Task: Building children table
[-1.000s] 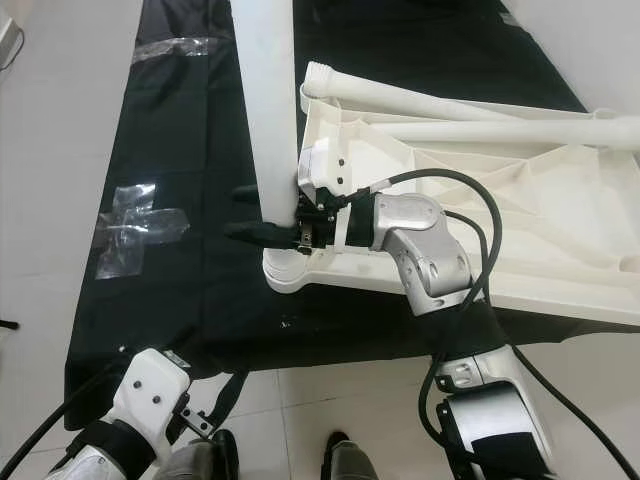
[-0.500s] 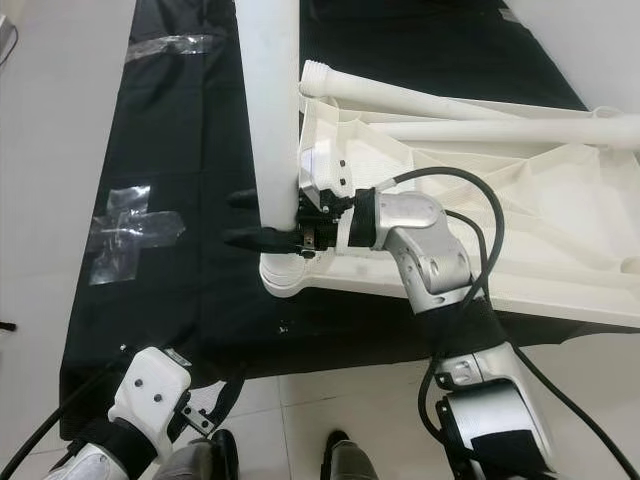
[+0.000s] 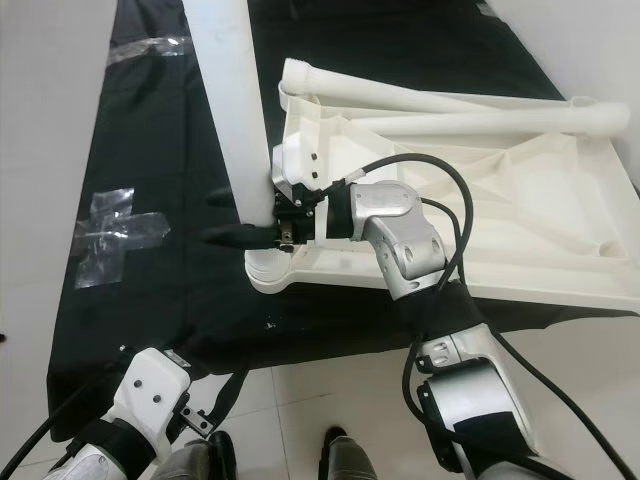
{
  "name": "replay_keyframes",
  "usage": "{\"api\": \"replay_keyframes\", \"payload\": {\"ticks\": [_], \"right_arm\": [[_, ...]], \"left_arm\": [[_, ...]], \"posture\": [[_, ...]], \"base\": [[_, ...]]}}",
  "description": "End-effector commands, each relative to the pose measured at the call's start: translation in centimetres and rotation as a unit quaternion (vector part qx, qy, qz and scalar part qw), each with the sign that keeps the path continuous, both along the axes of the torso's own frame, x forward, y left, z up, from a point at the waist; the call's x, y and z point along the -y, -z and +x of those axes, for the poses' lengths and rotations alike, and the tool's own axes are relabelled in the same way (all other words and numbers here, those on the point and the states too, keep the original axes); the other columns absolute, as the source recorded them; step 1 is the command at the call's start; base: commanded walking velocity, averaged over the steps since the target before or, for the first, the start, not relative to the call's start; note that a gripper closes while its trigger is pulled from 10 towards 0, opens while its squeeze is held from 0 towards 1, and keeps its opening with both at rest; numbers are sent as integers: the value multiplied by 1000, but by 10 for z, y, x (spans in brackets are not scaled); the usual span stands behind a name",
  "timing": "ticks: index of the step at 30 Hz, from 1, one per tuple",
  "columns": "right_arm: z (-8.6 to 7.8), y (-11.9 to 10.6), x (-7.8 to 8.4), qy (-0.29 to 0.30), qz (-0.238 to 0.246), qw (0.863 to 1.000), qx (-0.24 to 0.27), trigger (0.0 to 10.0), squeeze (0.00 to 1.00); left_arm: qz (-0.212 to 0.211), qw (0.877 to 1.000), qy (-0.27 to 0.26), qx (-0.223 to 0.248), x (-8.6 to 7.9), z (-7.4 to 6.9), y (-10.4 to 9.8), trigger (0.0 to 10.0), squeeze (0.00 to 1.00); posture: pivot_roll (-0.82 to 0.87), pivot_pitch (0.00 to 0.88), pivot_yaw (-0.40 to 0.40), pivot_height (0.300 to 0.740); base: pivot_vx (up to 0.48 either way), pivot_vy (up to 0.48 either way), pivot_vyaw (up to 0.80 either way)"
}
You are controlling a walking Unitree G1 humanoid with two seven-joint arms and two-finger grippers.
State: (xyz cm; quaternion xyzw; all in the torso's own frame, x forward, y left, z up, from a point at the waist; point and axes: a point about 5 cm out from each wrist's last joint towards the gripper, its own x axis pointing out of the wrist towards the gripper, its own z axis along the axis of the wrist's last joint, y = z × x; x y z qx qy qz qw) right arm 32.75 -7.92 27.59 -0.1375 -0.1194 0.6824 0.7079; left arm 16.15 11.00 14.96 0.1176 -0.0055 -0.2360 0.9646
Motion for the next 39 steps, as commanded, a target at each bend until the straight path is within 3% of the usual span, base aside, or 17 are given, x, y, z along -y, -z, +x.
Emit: {"api": "replay_keyframes", "payload": {"ticks": [1, 5, 10, 13, 16, 20, 22, 23, 24, 26, 27, 28, 29, 31, 32, 39], "right_arm": [[-3, 2, -5, -14, 2, 1000, -3, 10000, 0], [-1, 6, -4, -12, 1, 1000, -7, 10000, 0], [4, 12, -6, 33, -5, 999, -2, 10000, 0], [13, 19, -7, 115, -9, 993, -4, 10000, 0], [15, 21, -5, 142, -8, 990, -5, 10000, 0], [18, 25, 3, 250, 13, 968, -16, 10000, 0], [17, 26, 5, 269, 16, 963, -17, 10000, 0], [16, 31, 9, 316, 16, 948, -24, 10000, 0], [16, 31, 9, 316, 16, 948, -24, 10000, 0], [15, 43, 19, 419, 18, 906, -51, 10000, 0], [6, 61, 25, 499, 27, 862, -85, 10000, 0], [6, 61, 25, 499, 27, 862, -85, 10000, 0], [-9, 74, 23, 533, 35, 839, -105, 10000, 0], [-15, 79, 20, 536, 42, 835, -113, 10000, 0], [-24, 83, 13, 551, 59, 824, -121, 10000, 0], [-30, 81, -2, 559, 77, 816, -126, 10000, 0]], "left_arm": [[4, 1000, -1, -12, -1, -2, 5, 10000, 0], [5, 1000, -1, -12, -1, -2, 5, 10000, 0], [6, 1000, -2, -12, -1, -1, 6, 10000, 0], [6, 1000, -2, -12, -1, -1, 6, 10000, 0], [6, 1000, -2, -12, -1, -1, 6, 10000, 0], [6, 1000, -2, -12, -1, -1, 7, 10000, 0], [6, 1000, -3, -12, -1, -1, 7, 10000, 0], [7, 1000, -3, -12, -1, -1, 7, 10000, 0], [7, 1000, -3, -12, -1, -1, 7, 10000, 0], [7, 1000, -4, -12, -2, -1, 7, 10000, 0], [7, 1000, -4, -13, -3, -1, 8, 10000, 0], [7, 1000, -4, -13, -3, -1, 8, 10000, 0], [8, 1000, -3, -13, -3, 0, 8, 10000, 0], [8, 1000, -3, -13, -3, 0, 8, 10000, 0], [8, 1000, -3, -13, -3, 0, 8, 10000, 0], [9, 1000, -3, -14, -3, 1, 9, 10000, 0]], "posture": [[27, 333, -14, 740], [30, 332, -11, 740], [30, 332, -11, 740], [30, 332, -11, 740], [28, 334, -11, 740], [25, 329, -16, 740], [25, 329, -16, 740], [23, 327, -18, 740], [23, 327, -18, 740], [20, 323, -21, 740], [18, 321, -21, 740], [18, 321, -21, 740], [18, 319, -20, 740], [18, 319, -20, 740], [18, 319, -20, 740], [23, 309, -9, 740]], "base": [[0, 0, 0], [0, 0, 0], [0, 0, 0], [0, 0, 0], [0, 0, 0], [0, 0, 0], [0, 0, 0], [0, 0, 0], [0, 0, 0], [0, 0, 0], [0, 0, 0], [0, 0, 0], [0, 0, 0], [0, 0, 0], [0, 0, 0], [0, 0, 0]]}}
